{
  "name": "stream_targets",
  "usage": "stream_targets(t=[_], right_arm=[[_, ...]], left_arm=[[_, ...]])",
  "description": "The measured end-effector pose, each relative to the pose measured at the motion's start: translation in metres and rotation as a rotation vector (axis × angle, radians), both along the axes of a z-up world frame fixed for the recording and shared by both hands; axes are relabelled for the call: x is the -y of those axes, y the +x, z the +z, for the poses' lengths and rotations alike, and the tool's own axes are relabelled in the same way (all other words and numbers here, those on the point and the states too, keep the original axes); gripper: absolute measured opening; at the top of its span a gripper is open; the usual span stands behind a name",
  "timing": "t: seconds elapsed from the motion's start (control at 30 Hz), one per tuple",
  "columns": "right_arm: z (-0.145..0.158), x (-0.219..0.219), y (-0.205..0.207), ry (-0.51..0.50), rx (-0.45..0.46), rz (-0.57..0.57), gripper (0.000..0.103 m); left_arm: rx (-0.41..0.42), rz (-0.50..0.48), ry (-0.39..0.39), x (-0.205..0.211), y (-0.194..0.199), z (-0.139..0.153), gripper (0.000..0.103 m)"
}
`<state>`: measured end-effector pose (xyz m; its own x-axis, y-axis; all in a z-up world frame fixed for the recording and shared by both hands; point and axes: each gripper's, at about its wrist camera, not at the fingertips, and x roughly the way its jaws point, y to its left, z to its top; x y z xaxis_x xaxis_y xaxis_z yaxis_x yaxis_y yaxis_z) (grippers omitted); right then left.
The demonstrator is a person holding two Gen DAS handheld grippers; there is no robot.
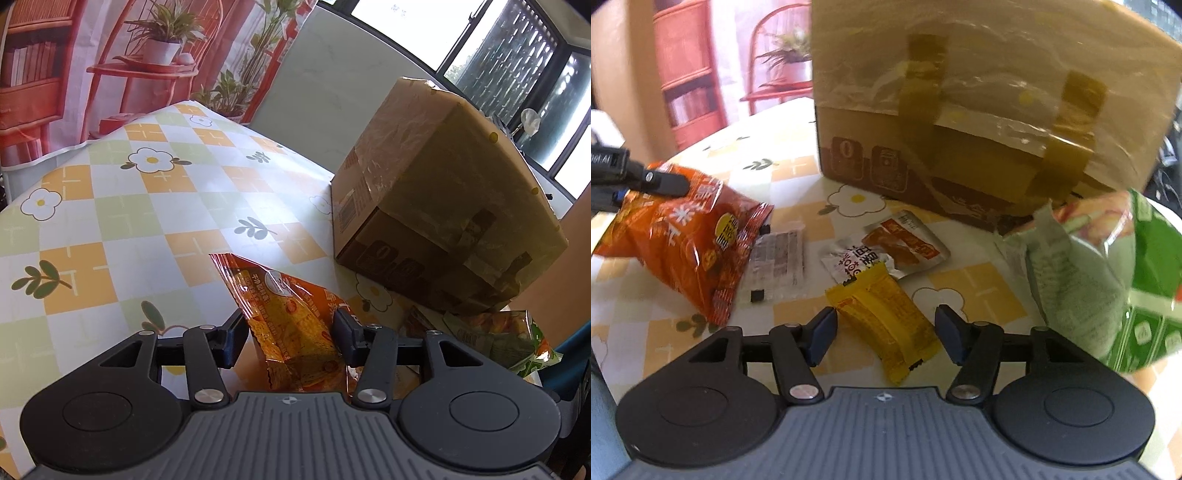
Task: Organize snacks
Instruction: 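Hold the orange packet in the left tool while the right tool grasps the yellow candy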
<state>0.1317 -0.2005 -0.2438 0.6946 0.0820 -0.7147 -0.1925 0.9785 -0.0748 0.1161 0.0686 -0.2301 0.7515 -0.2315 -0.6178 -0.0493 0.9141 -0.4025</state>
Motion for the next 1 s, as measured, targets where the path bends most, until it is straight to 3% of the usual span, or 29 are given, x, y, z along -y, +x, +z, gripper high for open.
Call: stream_targets(t=[0.2, 0.47, 0.7, 1.0], right_arm=[[0.003, -0.005, 0.001, 0.032, -0.012, -0.106, 0.062], [0.001, 0.0, 0.005, 0.044, -0.017, -0.044, 0.067], [-0.011, 0.003, -0.01, 0.047, 0.074, -0.025, 0.067], [-0.011, 0.003, -0.019, 0.056, 0.108, -0.027, 0.051]], left_arm=[[-0.005, -0.001, 0.007, 0.002, 0.0, 0.0, 0.057], [-0.015, -0.001, -0.009, -0.001, 0.0, -0.002, 0.063], [-0.02, -0.013, -0.026, -0.001, 0.001, -0.003, 0.064], [-0.025, -0.057, -0.008, 0.011, -0.001, -0.003, 0.066]])
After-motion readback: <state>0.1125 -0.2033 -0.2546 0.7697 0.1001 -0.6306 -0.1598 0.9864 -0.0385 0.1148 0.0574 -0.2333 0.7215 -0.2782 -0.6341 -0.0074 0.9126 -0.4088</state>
